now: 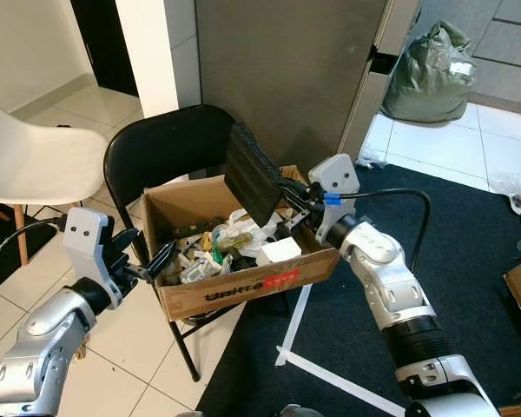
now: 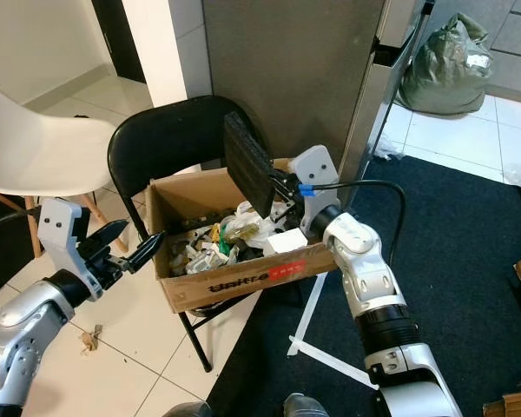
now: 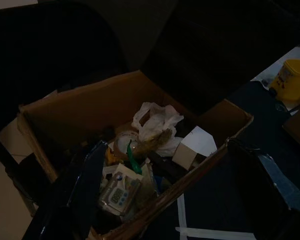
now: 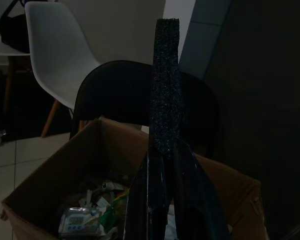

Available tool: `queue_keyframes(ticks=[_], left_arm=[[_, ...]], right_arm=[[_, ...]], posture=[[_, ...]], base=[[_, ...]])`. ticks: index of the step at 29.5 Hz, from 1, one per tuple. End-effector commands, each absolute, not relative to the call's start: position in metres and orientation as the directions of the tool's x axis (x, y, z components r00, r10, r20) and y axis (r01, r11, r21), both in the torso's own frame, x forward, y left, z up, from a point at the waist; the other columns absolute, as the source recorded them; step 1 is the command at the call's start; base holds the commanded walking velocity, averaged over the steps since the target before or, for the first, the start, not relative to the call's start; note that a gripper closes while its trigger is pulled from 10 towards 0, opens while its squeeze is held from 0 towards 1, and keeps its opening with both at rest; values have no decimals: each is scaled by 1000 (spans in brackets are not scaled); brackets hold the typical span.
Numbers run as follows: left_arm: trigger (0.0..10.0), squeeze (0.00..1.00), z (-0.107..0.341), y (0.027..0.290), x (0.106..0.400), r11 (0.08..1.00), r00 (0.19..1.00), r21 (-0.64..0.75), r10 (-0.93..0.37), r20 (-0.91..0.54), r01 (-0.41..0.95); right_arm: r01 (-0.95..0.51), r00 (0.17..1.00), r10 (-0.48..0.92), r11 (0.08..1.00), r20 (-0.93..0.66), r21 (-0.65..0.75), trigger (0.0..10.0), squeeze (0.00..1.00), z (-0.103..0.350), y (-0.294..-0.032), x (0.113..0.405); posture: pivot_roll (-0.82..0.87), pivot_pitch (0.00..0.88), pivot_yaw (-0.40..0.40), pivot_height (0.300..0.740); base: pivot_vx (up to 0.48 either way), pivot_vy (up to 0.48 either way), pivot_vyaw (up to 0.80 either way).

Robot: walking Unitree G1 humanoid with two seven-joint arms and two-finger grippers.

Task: Picking trash to rubbish bin

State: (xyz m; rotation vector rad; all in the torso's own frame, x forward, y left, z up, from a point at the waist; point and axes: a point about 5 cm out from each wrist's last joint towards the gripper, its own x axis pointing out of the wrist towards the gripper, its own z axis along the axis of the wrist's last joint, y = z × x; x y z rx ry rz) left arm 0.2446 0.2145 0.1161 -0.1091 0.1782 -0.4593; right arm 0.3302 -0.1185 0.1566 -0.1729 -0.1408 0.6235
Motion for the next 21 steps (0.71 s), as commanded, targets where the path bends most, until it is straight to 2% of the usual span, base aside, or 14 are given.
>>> queue_keyframes(ticks=[1, 13, 14, 15, 17, 21], left_arm=[[10000, 0, 118, 210, 244, 884, 871, -134, -465, -161, 447], [10000, 0, 117, 203, 241, 868, 855, -160, -493, -160, 470], [10000, 0, 117, 203, 241, 867, 854, -161, -494, -160, 472], [10000, 0, 117, 203, 241, 867, 854, -161, -494, -160, 472], [10000, 0, 116, 203, 242, 865, 852, -161, -498, -162, 475], [10000, 0, 115, 200, 242, 859, 846, -170, -508, -166, 482]], right_arm=[[-557, 806, 585, 800, 85, -224, 10000, 0, 159, -121, 332], [-610, 765, 637, 763, 93, -215, 10000, 0, 160, -116, 328], [-613, 762, 641, 760, 93, -214, 10000, 47, 160, -116, 328], [-613, 762, 641, 760, 93, -214, 10000, 47, 160, -116, 328], [-630, 748, 658, 746, 93, -215, 10000, 153, 161, -113, 327], [-652, 725, 682, 724, 93, -226, 10000, 149, 163, -109, 324]], posture=[[91, 0, -17, 740], [91, 0, -19, 740], [91, 0, -19, 740], [91, 0, -19, 740], [92, 0, -15, 740], [92, 0, -15, 740]], base=[[0, 0, 0], [0, 0, 0], [0, 0, 0], [0, 0, 0], [0, 0, 0], [0, 0, 0]])
